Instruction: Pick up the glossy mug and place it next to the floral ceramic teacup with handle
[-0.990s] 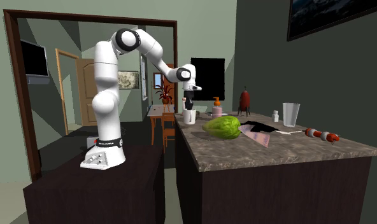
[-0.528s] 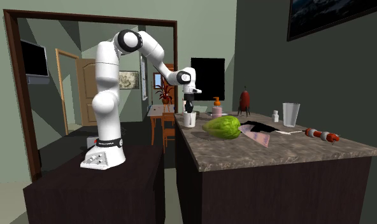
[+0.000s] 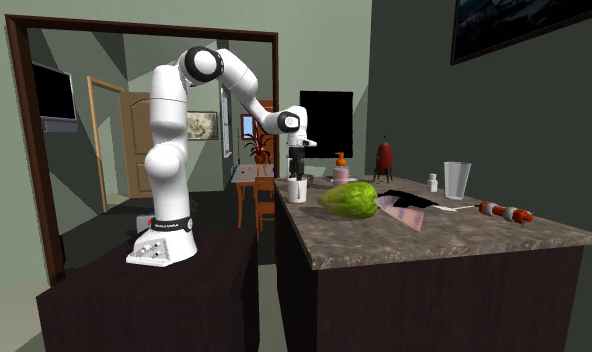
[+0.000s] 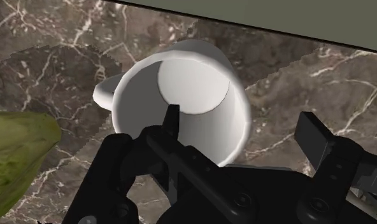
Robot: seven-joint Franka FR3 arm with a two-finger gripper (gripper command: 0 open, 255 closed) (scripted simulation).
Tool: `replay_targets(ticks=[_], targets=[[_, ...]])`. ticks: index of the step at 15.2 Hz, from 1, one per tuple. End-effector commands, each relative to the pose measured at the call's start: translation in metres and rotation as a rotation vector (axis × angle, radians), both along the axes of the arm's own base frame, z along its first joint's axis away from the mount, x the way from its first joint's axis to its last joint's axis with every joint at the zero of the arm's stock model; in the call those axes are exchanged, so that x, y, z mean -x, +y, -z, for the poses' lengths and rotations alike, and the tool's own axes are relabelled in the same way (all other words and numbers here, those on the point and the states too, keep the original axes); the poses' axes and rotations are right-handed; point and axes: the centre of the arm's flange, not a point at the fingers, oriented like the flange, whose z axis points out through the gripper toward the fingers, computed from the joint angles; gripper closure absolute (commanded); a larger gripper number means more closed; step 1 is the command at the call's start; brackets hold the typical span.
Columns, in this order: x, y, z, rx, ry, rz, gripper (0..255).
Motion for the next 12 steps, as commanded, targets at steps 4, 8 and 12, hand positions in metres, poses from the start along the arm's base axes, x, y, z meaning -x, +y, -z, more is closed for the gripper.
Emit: replay_targets(ticks=[4,8,12], targets=[[-0.001,0.002,-0.04,0.0,0.0,0.0,0],[-0.001,0.003,-0.05,0.0,0.0,0.0,0],[-0.001,0.003,-0.05,0.0,0.0,0.0,0]])
